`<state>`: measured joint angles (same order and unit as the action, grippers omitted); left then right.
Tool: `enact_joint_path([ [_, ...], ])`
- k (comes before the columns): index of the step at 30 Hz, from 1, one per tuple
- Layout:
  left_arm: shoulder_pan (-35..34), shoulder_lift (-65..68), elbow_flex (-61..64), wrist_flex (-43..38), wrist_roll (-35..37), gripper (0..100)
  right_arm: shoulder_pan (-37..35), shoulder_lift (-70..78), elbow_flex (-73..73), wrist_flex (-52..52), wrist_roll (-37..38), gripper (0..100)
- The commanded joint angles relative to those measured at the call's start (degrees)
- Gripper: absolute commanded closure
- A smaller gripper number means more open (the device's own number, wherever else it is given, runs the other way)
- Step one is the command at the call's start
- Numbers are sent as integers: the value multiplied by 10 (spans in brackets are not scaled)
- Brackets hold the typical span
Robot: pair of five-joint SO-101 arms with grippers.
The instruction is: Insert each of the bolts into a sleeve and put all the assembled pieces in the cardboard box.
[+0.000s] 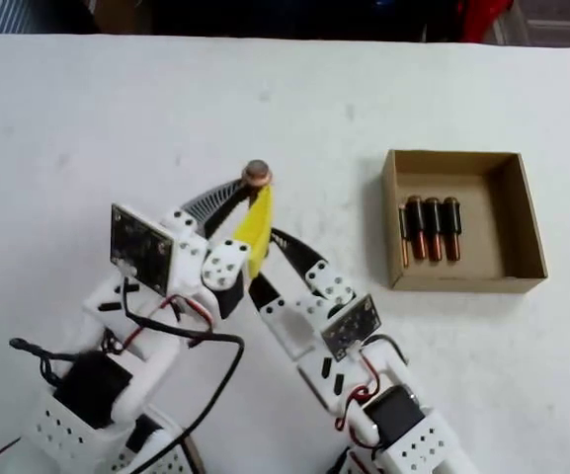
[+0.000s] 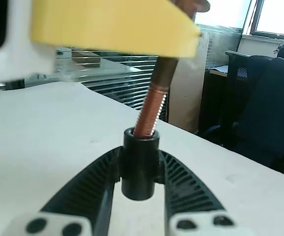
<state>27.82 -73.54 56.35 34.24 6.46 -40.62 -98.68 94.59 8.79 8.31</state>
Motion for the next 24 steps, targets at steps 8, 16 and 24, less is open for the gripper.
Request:
enact_joint_path([
  [8, 11, 3, 16, -6, 8, 977, -7, -12, 1, 1, 4, 981],
  [16, 11, 3, 21, -22, 8, 977, -3, -12, 1, 1, -39, 981],
  [24, 11, -71, 100, -86, 4, 978, -3, -12, 2, 1, -41, 981],
])
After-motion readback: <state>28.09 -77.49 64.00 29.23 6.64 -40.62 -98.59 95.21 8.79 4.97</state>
